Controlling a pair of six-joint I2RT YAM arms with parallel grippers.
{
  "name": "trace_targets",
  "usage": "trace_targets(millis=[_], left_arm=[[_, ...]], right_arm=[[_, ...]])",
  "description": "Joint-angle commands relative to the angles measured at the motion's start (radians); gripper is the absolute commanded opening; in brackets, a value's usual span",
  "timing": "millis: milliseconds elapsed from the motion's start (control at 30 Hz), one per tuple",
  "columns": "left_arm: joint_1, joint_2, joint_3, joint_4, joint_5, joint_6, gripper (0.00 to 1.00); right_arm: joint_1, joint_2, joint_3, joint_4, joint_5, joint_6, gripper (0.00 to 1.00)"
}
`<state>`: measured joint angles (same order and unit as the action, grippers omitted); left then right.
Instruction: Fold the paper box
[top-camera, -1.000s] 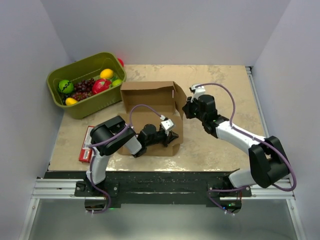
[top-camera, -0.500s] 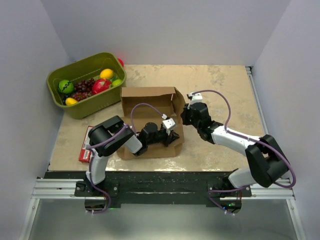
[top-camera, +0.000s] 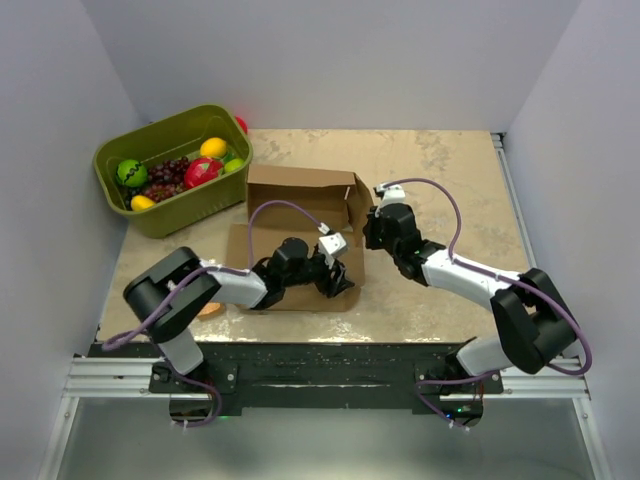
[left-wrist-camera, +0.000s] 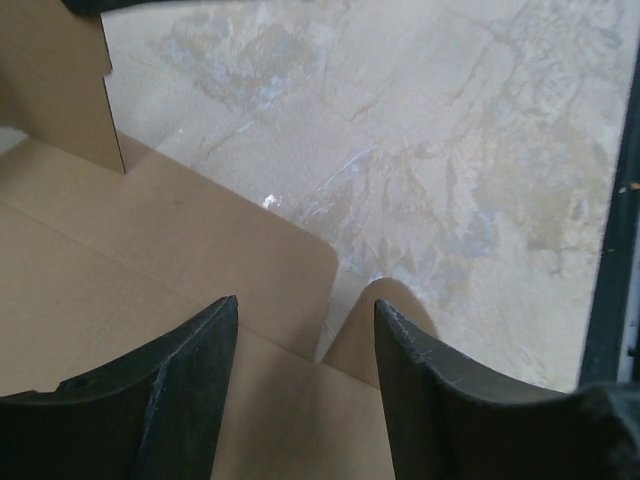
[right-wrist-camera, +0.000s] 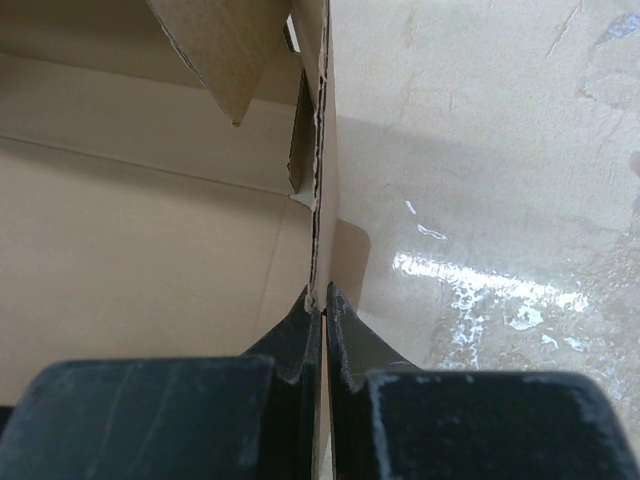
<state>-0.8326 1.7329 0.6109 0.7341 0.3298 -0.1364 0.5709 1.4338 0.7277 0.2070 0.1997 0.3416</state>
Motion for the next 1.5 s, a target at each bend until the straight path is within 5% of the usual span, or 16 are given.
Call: trace_targets(millis=[0,300,933,1467], left_arm=[[-0.008,-0.165,0.006,-0.128,0.038,0.029,0.61],[0.007,-0.469,0.234,-0.539,-0.141,0.076,0.53],[0.164,0.025,0.950,-0.794,-0.304,0.166,0.38],[0.164,0.168,0.912,-0.794,-0.290,0.190,0.37]], right_arm=[[0.003,0.027,0.027,-0.089,0.029,-0.012,0.00],[0.003,0.031,0.033,-0.092,0.018,-0.018,0.00],[0.003,0.020,0.033,-0.096,0.009,-0.021,0.00],[0.003,0.028,0.042,-0.101,0.006,-0.019,0.00]])
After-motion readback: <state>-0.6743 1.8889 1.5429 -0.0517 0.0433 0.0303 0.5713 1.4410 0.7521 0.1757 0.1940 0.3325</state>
